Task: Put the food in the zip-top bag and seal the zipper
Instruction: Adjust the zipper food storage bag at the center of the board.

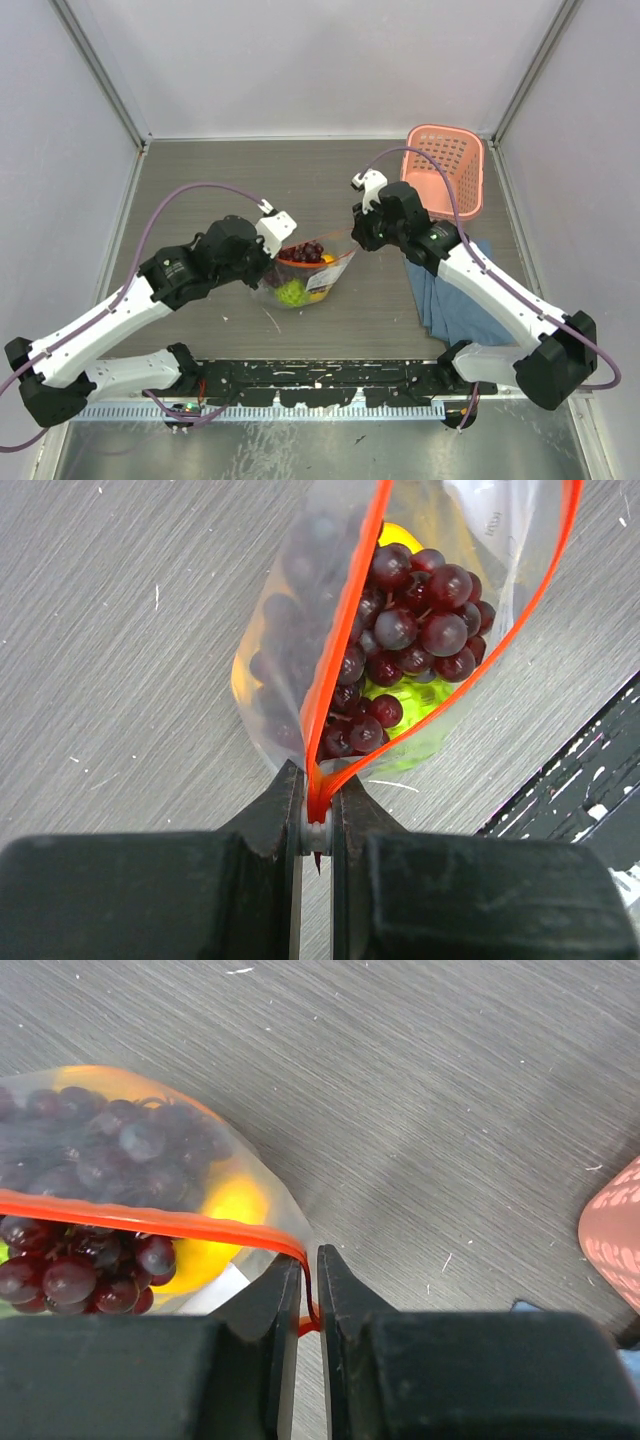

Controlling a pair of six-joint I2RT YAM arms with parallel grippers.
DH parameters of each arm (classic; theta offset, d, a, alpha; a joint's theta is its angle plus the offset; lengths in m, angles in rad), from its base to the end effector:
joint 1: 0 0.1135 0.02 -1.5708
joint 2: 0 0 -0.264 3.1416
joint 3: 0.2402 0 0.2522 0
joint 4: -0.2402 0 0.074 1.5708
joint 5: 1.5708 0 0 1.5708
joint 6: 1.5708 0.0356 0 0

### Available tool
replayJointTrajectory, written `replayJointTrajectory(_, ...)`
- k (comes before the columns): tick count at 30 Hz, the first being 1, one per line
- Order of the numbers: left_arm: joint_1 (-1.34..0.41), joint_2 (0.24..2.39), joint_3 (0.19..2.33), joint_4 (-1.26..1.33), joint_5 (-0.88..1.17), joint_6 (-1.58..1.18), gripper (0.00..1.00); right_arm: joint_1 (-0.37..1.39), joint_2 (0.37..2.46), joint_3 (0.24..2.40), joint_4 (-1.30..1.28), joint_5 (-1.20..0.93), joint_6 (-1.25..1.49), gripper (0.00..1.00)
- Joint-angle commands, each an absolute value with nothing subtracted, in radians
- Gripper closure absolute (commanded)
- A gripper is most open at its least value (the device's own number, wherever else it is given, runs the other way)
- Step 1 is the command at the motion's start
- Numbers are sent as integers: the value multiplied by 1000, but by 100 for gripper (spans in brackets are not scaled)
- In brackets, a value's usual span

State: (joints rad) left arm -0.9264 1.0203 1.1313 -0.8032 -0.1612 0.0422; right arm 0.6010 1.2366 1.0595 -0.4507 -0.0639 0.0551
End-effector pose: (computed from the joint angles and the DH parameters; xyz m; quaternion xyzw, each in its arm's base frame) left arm 0.1263 -0.1586 0.3556 0.3897 0.8143 -0.1155 0.4143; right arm 0.2245 0.1567 0.3145 -0.2540 0.8536 0.1732 0.4206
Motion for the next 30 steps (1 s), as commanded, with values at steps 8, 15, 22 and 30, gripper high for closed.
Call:
replayJointTrajectory(8,-853,1038,1137,-607,-5,-5,100,570,1127,1080,-418,-252,6,41)
replayJointTrajectory(15,-854,1027,1119,-566,-1,10,100,570,1068,1098,-396,-435,-91,23)
replayJointTrajectory(22,-852,997,1113,-556,-17,34,100,575,1044,1103,-296,-696,-191,0)
replayJointTrajectory(30,-853,987,1108,-536,1,51,100,651,1042,1066,-203,-751,-384,0)
